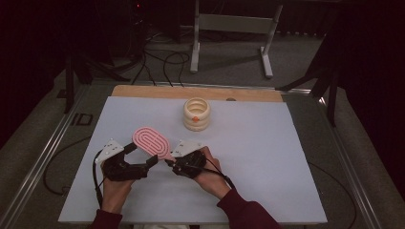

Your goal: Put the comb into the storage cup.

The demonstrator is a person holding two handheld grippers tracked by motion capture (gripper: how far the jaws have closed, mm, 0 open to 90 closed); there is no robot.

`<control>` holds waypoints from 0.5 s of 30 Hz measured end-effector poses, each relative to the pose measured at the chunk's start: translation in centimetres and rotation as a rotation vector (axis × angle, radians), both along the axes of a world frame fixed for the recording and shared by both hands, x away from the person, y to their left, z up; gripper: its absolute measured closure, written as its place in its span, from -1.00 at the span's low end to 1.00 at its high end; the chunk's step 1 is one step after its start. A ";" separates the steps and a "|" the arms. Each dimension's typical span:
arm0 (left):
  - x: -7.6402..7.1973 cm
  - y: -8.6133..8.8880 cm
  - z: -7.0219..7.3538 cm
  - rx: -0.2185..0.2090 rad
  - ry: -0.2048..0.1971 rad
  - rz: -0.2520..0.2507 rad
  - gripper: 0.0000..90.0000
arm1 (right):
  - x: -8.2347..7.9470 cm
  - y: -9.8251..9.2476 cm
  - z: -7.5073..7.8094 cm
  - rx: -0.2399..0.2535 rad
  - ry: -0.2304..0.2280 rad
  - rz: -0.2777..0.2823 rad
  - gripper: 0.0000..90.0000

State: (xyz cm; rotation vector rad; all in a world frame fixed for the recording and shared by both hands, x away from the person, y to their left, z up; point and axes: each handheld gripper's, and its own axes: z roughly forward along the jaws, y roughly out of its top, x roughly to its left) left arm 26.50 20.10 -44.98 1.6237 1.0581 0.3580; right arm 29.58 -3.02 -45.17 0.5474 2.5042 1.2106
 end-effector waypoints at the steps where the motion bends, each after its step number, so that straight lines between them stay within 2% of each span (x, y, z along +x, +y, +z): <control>1: 0.0 0.0 0.0 -0.003 0.003 0.000 -1.00 | -0.1 0.1 0.0 0.002 -0.001 0.002 0.55; 7: 0.1 -0.1 0.1 -0.029 0.022 0.006 -0.84 | -0.5 0.6 0.1 0.005 -0.014 0.018 0.55; 8: 0.0 -0.1 0.3 -0.040 0.030 0.031 -0.84 | -0.6 0.7 0.1 0.007 -0.014 0.020 0.55; 9: 0.0 -0.2 0.4 -0.040 0.035 0.044 -0.61 | -0.8 0.9 0.1 0.009 -0.018 0.024 0.55; 13: 0.0 0.0 0.5 -0.068 0.059 0.057 -0.34 | -0.9 1.1 0.1 0.011 -0.023 0.027 0.55; 14: 0.1 0.1 0.4 -0.098 0.075 0.056 -0.34 | -0.9 1.2 0.2 0.017 -0.023 0.026 0.55; 15: 0.2 0.1 0.3 -0.101 0.080 0.058 -0.30 | -1.0 1.3 0.2 0.017 -0.031 0.026 0.55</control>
